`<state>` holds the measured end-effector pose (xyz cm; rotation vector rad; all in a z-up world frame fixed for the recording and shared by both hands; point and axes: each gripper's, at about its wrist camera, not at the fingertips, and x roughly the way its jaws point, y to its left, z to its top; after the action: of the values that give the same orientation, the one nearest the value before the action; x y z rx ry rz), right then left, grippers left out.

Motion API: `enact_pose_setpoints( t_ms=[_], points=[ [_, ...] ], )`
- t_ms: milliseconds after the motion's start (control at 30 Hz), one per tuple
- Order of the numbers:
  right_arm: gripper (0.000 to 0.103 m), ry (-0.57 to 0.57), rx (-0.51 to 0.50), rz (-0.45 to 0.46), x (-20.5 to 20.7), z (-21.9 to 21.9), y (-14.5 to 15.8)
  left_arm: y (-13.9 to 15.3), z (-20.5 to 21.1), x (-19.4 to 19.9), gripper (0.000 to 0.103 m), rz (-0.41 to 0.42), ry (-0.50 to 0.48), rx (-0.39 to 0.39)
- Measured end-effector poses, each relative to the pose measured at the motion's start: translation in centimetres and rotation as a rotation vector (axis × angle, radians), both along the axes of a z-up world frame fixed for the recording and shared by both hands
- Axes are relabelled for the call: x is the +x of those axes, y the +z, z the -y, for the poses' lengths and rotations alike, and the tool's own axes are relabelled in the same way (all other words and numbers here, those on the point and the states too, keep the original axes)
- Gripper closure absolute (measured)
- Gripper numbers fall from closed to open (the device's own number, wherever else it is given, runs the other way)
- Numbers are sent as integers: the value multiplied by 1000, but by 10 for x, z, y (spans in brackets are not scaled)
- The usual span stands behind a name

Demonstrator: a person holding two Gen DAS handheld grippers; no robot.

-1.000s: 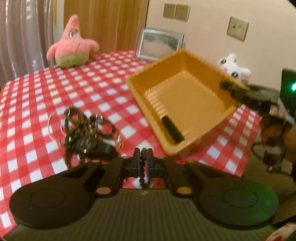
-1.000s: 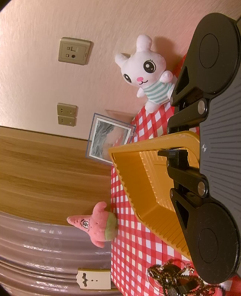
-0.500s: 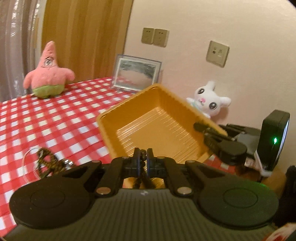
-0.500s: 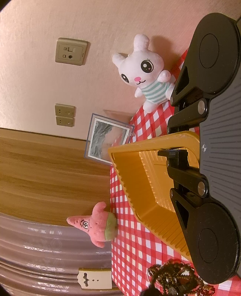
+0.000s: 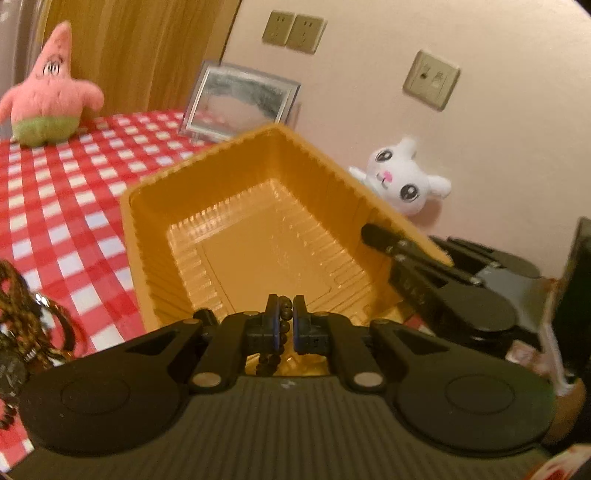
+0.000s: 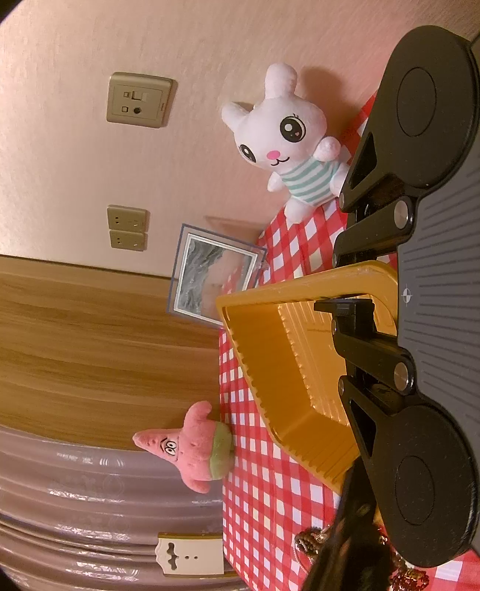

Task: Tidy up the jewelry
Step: 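Lower the bead bracelet into the orange tray and open the left tool, then return the left tool to the pile and grasp the black wristwatch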

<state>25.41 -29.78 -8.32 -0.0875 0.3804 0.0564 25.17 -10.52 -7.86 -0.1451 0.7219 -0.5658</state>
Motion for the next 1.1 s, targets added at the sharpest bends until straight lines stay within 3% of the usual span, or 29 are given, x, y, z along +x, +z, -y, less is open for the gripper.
enact_pose_setpoints(
  t_ms=[100, 167, 333, 467, 567, 900, 1100],
  points=[
    [99, 0, 0, 0, 0, 0, 0, -9, 3, 5, 96, -44, 0, -12],
    [99, 1, 0, 0, 0, 0, 0, -10, 4, 5, 81, -56, 1, -13],
    [99, 0, 0, -1, 1, 0, -1, 0, -3, -3, 69, -35, 16, -18],
    [99, -3, 0, -5, 2, -1, -1, 16, -24, -16, 69, -5, 62, -29],
    [99, -3, 0, -5, 2, -1, -1, 22, -51, -29, 69, 3, 123, 8],
    [99, -6, -2, -7, 3, -1, -1, 4, -137, -58, 69, -85, 373, 152],
    [99, -11, -3, -11, 2, 0, 0, -4, -154, -62, 68, -106, 437, 161]
  ],
)
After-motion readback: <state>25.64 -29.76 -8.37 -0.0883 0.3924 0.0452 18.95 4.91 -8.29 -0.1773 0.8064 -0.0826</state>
